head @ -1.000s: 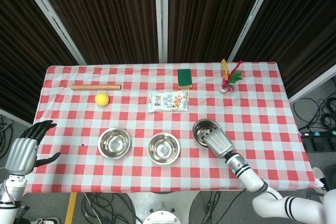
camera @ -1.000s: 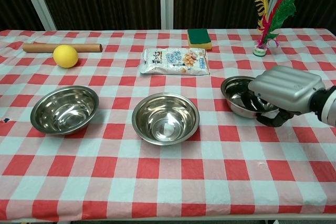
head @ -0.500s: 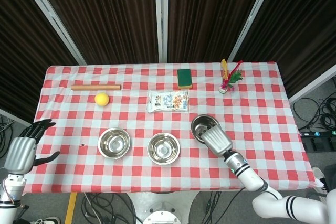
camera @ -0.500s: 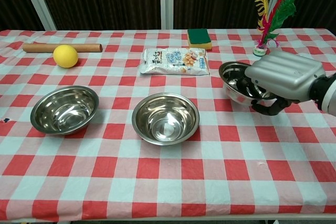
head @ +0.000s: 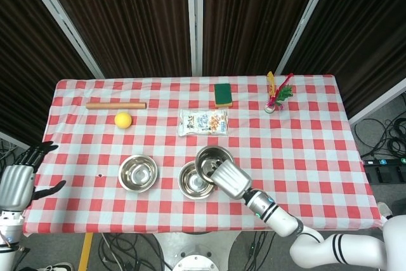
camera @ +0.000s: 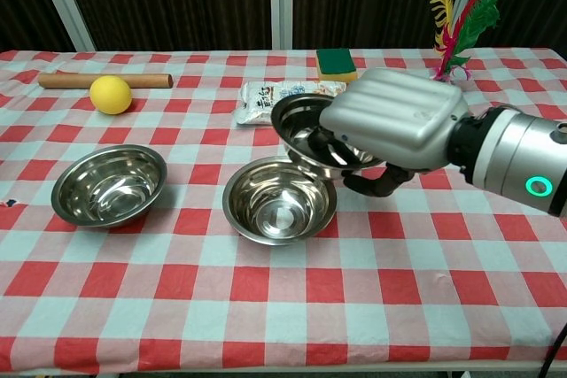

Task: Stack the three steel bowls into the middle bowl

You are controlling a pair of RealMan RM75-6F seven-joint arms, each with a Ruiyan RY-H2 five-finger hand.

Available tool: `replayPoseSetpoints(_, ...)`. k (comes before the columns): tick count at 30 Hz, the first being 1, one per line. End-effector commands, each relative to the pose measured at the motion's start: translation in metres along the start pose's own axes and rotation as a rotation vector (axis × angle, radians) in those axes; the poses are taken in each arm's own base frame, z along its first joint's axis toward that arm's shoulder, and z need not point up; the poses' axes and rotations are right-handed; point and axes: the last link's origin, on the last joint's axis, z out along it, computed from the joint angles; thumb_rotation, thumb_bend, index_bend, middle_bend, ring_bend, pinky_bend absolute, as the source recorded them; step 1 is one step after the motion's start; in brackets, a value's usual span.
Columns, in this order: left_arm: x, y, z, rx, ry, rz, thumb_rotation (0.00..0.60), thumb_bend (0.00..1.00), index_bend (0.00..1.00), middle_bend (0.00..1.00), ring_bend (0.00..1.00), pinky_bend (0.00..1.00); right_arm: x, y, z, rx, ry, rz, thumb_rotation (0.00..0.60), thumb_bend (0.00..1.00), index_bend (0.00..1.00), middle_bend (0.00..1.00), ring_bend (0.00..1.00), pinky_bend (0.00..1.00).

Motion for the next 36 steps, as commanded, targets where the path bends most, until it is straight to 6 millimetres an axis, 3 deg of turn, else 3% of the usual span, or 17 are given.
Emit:
replayPoseSetpoints(1, 0.001, -0.002, 0.000, 0.004, 0.005, -0.001, 0.600, 0.14, 0.27, 0.29, 0.21, 0.28, 0.000, -0.010, 0.007, 0.024, -0.007, 0.003, 0.600, 0.44, 0.69, 0.60, 0.51, 0.56)
replayPoseSetpoints(7, 0.004, -0.006, -0.002, 0.014, 0.017, -0.004, 0.600, 0.14, 0.27, 0.29, 0.21, 0.28, -0.002, -0.020, 0.022, 0.050, -0.016, 0.000, 0.600, 0.43, 0.69, 0.60, 0.50, 0.56)
replayPoseSetpoints(9, 0.005, -0.008, -0.002, 0.018, 0.020, -0.006, 0.600, 0.14, 0.27, 0.29, 0.21, 0.28, -0.004, -0.023, 0.025, 0.063, -0.029, 0.001, 0.600, 0.37, 0.66, 0.57, 0.49, 0.52)
replayPoseSetpoints(10, 0.005, -0.009, -0.002, 0.019, 0.020, -0.007, 0.600, 0.14, 0.27, 0.29, 0.21, 0.28, -0.005, -0.023, 0.025, 0.071, -0.041, -0.001, 0.600, 0.31, 0.62, 0.53, 0.45, 0.48)
replayPoseSetpoints(13, 0.006, -0.011, -0.002, 0.022, 0.022, -0.011, 0.600, 0.14, 0.27, 0.29, 0.21, 0.28, -0.005, -0.021, 0.026, 0.090, -0.070, -0.012, 0.600, 0.10, 0.36, 0.33, 0.22, 0.24)
replayPoseSetpoints(16, 0.005, -0.012, -0.002, 0.020, 0.021, -0.012, 0.600, 0.14, 0.27, 0.29, 0.21, 0.28, -0.001, -0.019, 0.024, 0.091, -0.074, -0.008, 0.600, 0.04, 0.17, 0.17, 0.05, 0.07)
replayPoseSetpoints(18, 0.004, -0.012, -0.002, 0.018, 0.018, -0.013, 0.600, 0.14, 0.27, 0.29, 0.21, 0.28, 0.005, -0.015, 0.023, 0.080, -0.059, -0.011, 0.600, 0.03, 0.08, 0.12, 0.00, 0.02)
replayPoseSetpoints(25, 0.002, -0.007, 0.000, 0.003, 0.005, -0.004, 0.600, 0.14, 0.27, 0.29, 0.21, 0.28, 0.036, 0.009, 0.005, -0.002, 0.024, -0.021, 0.600, 0.03, 0.07, 0.12, 0.00, 0.01)
replayPoseSetpoints(36, -0.018, 0.006, 0.001, -0.029, -0.121, 0.057, 0.600, 0.15, 0.27, 0.29, 0.23, 0.32, 0.084, 0.065, -0.063, -0.206, 0.161, 0.035, 0.600, 0.02, 0.07, 0.12, 0.00, 0.01)
